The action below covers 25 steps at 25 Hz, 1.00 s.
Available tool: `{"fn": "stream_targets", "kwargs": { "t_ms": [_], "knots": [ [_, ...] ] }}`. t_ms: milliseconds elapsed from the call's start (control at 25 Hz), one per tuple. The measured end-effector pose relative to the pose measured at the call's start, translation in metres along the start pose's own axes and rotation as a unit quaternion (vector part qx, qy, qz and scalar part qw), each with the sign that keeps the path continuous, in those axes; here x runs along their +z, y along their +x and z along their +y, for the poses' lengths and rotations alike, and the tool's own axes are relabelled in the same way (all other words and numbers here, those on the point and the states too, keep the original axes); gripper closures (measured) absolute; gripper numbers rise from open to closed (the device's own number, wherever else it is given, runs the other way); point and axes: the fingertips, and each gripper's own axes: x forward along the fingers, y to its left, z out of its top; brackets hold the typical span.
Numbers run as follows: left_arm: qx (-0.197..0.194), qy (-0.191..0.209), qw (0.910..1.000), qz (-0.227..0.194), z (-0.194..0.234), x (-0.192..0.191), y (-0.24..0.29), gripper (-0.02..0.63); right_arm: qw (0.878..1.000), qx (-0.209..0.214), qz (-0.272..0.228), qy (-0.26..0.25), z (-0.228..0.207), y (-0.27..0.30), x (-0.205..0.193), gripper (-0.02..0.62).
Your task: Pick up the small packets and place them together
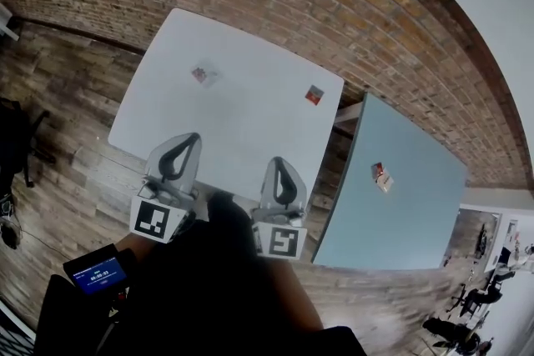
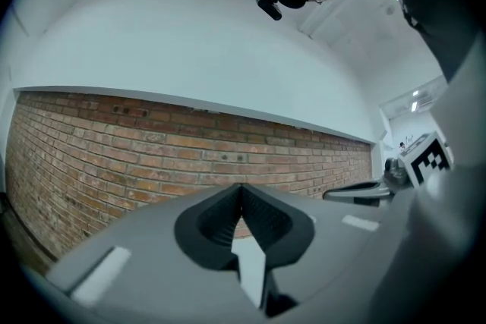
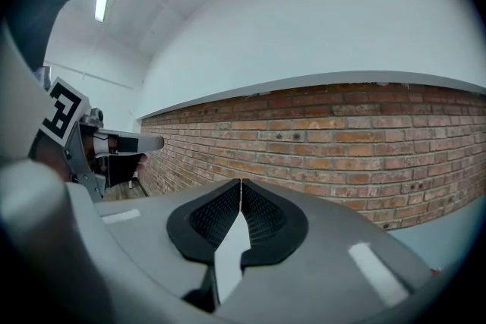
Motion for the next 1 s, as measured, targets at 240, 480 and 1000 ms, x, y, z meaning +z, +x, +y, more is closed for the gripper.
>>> {"fn": "stream_targets", "kwargs": {
  "t_ms": [240, 480, 1000],
  "knots": [
    [0.018, 0.017, 0.9997, -0.007, -0.007, -0.003, 0.036, 0.606, 1.0, 0.018, 0.005, 0.003, -0.036, 0.02, -0.003, 0.592],
    [0.017, 0.012, 0.9998, 0.005, 0.0, -0.006, 0.06, 0.606, 1.0, 0.002, 0.026, -0.014, -0.072, 0.045, -0.014, 0.592],
    [-0.009, -0.001, 0.9999, 0.014, 0.019, -0.01, 0.104, 0.606, 0.997, -0.04, 0.068, 0.006, -0.122, 0.082, -0.041, 0.576]
  ]
}}
